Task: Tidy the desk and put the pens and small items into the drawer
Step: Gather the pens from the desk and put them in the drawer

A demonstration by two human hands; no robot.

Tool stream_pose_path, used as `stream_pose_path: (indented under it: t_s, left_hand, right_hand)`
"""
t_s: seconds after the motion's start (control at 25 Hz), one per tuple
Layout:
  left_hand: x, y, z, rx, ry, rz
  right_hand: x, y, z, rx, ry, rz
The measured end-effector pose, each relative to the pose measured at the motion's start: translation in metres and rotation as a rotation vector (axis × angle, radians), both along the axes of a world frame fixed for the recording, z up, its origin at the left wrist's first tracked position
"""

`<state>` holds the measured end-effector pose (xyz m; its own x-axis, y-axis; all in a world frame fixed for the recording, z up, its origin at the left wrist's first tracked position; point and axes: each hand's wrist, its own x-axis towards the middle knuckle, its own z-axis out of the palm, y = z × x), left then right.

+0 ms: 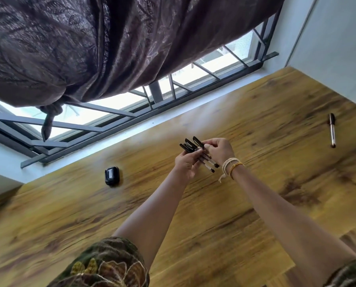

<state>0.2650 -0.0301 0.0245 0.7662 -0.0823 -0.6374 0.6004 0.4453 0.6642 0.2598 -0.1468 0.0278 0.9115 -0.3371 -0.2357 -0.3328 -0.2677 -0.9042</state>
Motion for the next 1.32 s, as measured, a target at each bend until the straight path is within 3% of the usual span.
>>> stream_pose_path:
  t_s: [0.72,1.32]
  left_hand:
    - [0.001,-0.044,-0.002,0.011,0.012,-0.127]
    - [0.000,-0.092,-0.014,0.070,0.051,-0.214]
  right_hand:
    - [-0.007,-0.033,-0.002,-0.078,-0.094,-0.128]
    - [-0.017,-0.223,-0.034,-0.793,0.047,-0.507]
